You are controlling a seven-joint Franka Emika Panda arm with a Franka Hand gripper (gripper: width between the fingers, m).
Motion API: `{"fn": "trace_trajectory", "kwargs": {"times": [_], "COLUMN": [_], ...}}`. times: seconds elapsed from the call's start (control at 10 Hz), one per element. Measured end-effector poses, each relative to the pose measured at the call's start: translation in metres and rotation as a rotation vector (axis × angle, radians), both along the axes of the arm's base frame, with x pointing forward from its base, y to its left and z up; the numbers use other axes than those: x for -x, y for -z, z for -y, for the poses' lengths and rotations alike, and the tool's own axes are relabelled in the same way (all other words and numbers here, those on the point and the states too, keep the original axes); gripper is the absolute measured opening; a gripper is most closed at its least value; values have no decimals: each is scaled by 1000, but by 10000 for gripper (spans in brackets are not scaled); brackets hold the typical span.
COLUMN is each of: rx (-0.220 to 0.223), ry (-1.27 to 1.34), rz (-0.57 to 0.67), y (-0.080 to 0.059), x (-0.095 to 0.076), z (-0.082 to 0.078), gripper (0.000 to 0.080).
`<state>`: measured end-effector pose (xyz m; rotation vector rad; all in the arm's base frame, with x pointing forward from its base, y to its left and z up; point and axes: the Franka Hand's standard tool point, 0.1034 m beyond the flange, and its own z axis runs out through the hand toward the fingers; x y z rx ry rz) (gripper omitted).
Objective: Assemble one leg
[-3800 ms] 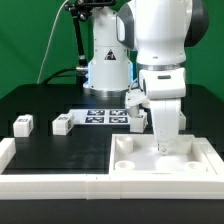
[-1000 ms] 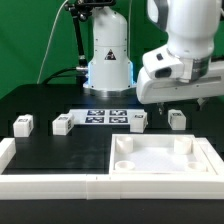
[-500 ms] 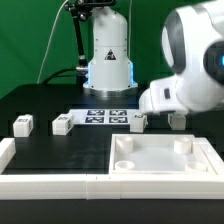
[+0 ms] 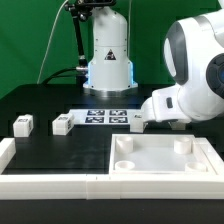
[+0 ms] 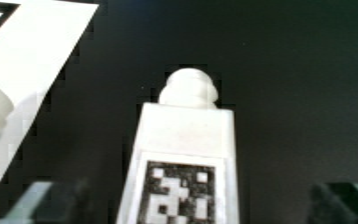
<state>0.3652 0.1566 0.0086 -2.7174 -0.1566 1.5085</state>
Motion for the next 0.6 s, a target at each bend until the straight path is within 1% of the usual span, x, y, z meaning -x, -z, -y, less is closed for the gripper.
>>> {"fn": "trace_trajectory", "kwargs": {"times": [0.1, 0.2, 0.6], "rx": [-3, -3, -3], "ry": [-1, 0, 0], "rz": [0, -1, -1], "y": [0, 0, 0], "x": [0, 0, 0], "z": [0, 0, 0], "gripper": [472, 284, 288]}}
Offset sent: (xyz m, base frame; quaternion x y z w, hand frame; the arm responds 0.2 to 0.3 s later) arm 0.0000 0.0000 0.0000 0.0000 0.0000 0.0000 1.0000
